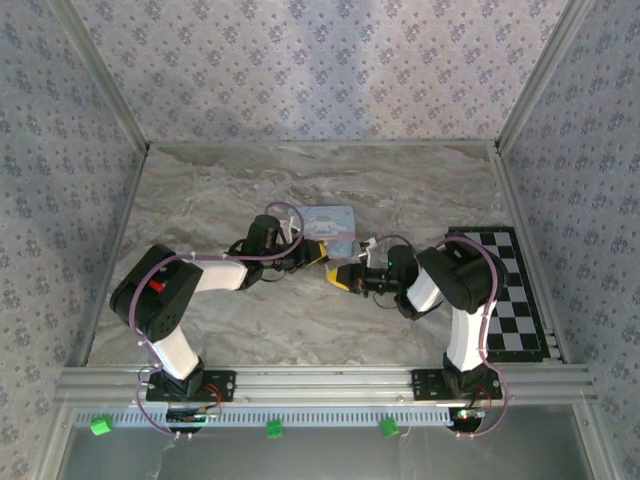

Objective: Unlock a padlock with a key

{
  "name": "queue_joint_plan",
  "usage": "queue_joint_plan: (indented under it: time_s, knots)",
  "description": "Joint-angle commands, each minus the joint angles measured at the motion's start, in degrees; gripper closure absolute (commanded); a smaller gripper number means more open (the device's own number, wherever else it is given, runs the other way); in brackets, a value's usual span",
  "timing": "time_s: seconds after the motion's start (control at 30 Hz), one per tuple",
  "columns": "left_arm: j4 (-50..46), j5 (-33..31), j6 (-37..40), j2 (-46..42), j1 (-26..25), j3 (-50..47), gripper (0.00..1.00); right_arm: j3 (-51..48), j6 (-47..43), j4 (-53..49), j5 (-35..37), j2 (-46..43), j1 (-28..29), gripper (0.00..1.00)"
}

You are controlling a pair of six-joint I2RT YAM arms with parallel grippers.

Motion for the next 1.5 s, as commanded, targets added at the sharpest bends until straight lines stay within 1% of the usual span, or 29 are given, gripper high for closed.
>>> queue_joint_plan:
  time_s: [0.0, 0.53, 0.7, 1.47]
  knots:
    - [3.7, 2.89, -0.23, -0.09, -0.13, -0.49, 1.0, 0.35, -0.38, 1.59, -0.53, -1.03, -0.5, 1.0]
    - [4.6, 3.06, -0.84, -0.14, -0.1, -0.44, 1.0, 0.12, -0.34, 1.61, 0.09, -1.4, -1.02, 1.0]
    - [7.44, 3.76, -2.51, 0.08, -0.27, -0.8, 1.0, -0.08, -0.03, 1.55, 0.08, -2.35, -1.12, 1.0]
    - [6.99, 3.72, -1.73, -1.24, -0.9, -1.14, 1.0, 2.0, 2.22, 1.61, -0.81, -1.83, -3.46, 1.0]
